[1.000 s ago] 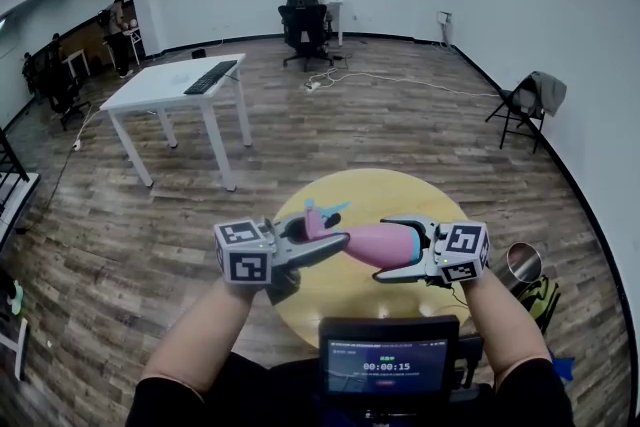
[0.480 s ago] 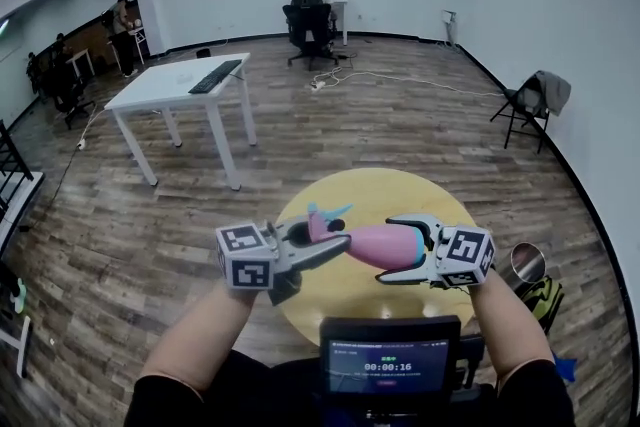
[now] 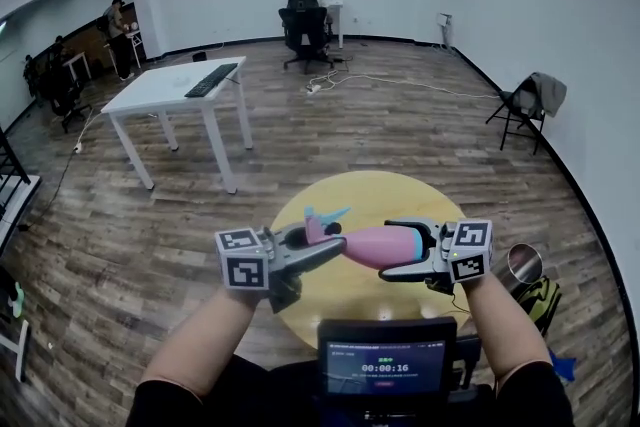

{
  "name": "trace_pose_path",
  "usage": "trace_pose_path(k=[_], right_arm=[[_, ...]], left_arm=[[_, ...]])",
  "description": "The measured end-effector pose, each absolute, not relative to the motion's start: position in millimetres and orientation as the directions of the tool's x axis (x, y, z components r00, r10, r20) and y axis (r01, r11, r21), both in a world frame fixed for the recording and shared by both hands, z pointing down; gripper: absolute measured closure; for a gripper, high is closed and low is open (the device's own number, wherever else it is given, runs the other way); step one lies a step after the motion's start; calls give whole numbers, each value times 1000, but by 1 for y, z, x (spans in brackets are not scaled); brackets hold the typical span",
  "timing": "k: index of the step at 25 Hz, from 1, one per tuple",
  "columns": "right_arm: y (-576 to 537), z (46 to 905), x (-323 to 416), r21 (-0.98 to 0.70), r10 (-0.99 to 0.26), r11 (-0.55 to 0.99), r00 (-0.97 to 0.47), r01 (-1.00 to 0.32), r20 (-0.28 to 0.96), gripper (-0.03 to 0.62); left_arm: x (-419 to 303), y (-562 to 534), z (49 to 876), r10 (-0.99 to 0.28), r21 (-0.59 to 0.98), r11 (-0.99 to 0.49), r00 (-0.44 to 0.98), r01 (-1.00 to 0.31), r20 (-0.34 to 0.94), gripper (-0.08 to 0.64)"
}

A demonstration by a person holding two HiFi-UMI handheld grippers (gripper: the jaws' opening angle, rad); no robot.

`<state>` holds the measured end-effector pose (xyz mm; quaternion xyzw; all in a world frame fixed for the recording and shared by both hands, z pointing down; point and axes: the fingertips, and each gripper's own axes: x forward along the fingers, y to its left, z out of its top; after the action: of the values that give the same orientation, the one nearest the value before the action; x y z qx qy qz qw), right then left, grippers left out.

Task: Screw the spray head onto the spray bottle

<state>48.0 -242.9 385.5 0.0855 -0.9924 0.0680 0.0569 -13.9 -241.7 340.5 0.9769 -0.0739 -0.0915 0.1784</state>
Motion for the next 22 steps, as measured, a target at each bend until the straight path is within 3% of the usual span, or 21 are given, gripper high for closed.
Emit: trace_pose_path(k=[3, 5, 8, 10, 12, 17, 22], right_arm=[[-252, 374, 53, 187, -347, 928, -931, -322, 118, 89], [-253, 374, 49, 386, -433, 853, -889, -351, 149, 60], [-257, 368, 42, 536, -522, 744, -848, -399, 94, 46], [-258, 354, 45, 521, -540, 720, -842, -459, 5, 59], [-257, 349, 48, 488, -521, 746, -853, -453, 4, 81], [-257, 371, 58, 314, -431, 877, -885, -364, 176, 113], [-260, 411, 55, 111, -347, 938, -891, -328, 295, 130]], left_arm=[[-34, -265, 348, -301, 582, -807, 918, -99, -260, 396], [-44, -275, 349, -349, 666, -743, 884, -59, -311, 396], [-48, -277, 339, -383, 717, -697, 836, 16, -392, 397], [-40, -274, 339, -370, 715, -699, 846, 19, -384, 396], [-34, -270, 341, -342, 711, -703, 872, 9, -350, 394], [-15, -240, 341, -223, 538, -840, 950, -74, -218, 377], [-5, -226, 355, -193, 197, -962, 981, -190, 3, 362]])
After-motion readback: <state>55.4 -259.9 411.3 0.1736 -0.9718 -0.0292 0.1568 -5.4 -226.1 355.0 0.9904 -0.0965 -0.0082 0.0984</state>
